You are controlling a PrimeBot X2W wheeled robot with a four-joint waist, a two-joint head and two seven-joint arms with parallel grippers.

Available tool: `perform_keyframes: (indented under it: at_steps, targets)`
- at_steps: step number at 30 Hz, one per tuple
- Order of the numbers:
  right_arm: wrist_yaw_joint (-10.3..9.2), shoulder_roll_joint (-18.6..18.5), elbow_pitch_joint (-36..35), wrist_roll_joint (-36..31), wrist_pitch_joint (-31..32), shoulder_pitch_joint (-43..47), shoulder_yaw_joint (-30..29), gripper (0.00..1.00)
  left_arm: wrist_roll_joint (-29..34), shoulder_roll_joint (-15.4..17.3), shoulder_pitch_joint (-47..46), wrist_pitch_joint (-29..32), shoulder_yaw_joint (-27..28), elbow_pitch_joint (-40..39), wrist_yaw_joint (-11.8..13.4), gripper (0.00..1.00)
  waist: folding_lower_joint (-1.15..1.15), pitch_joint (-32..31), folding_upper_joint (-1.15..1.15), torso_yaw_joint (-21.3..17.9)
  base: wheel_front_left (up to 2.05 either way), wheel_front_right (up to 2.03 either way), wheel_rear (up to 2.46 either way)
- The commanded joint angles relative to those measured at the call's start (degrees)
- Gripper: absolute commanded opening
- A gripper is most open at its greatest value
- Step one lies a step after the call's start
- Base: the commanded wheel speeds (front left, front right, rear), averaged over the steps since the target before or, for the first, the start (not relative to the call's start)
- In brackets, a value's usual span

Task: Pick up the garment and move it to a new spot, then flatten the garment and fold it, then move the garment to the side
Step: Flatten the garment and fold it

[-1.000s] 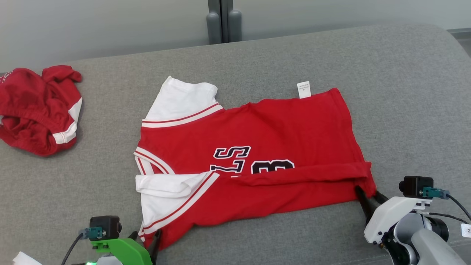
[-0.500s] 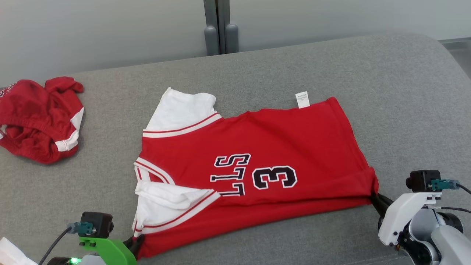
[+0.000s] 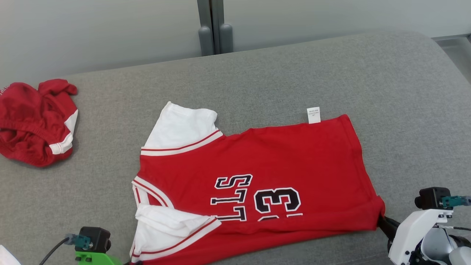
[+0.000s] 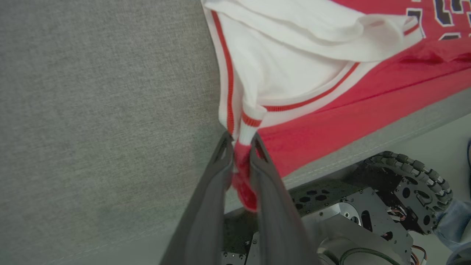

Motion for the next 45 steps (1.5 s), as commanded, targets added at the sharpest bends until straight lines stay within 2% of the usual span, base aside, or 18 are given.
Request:
perform_keyframes:
  at_steps: [1, 7, 14, 19, 25, 34, 39, 45]
  targets:
    - [-0.12, 0.37, -0.3, -1.15, -0.37, 0.4, -1.15, 1.0, -0.42, 0.26, 0.56, 0.33, 0.01, 0.3, 0.11, 1.0, 0.0, 0.1, 0.0, -0.05, 0.0, 0.0, 0.0]
    - [-0.07, 3.65, -1.82, -5.16, -3.47, -1.34, -4.55, 1.0, 1.24, 0.15, -1.78, -0.76, 0.23, 0.74, -0.25, 1.0, 0.0, 0.26, 0.0, -0.15, 0.0, 0.0, 0.0]
    - [-0.07, 6.16, -2.53, -8.39, -11.03, -4.28, -6.37, 1.0, 6.02, -0.17, -7.23, -7.57, 3.15, -0.04, 0.6, 1.0, 0.0, 1.03, 0.0, -0.05, 0.0, 0.0, 0.0]
    - [-0.07, 6.69, -2.51, -9.62, -16.71, -8.02, -6.96, 1.0, 9.17, -0.44, -13.77, -10.9, 4.74, -0.16, -0.78, 1.0, 0.0, 2.94, 0.0, -0.07, 0.0, 0.0, 0.0]
    - [-0.07, 6.83, 1.19, -7.91, -17.07, -16.15, -5.05, 1.0, 9.19, -1.49, -24.84, -4.68, 3.06, 3.93, -5.88, 1.0, 0.0, 6.66, 0.0, -0.6, 0.0, 0.0, 0.0]
    - [-0.07, 6.59, 12.69, -8.06, -11.18, -31.78, -2.52, 1.0, 9.04, -6.82, -43.51, 6.41, -0.86, 18.62, -14.65, 1.0, 0.0, 15.04, 0.0, -2.47, 0.0, 0.0, 0.0]
    - [-0.07, 6.66, 18.24, -7.95, -9.14, -38.06, -0.27, 1.0, 9.74, -9.02, -52.02, 10.33, -3.16, 26.01, -17.37, 1.0, 0.0, 18.9, 0.0, -3.64, 0.0, 0.0, 0.0]
    - [-0.07, 7.11, 22.94, -6.13, -7.73, -43.33, 4.26, 1.0, 9.85, -10.13, -59.46, 13.66, -5.46, 33.12, -18.68, 1.0, 0.0, 22.63, 0.0, -5.42, 0.0, 0.0, 0.0]
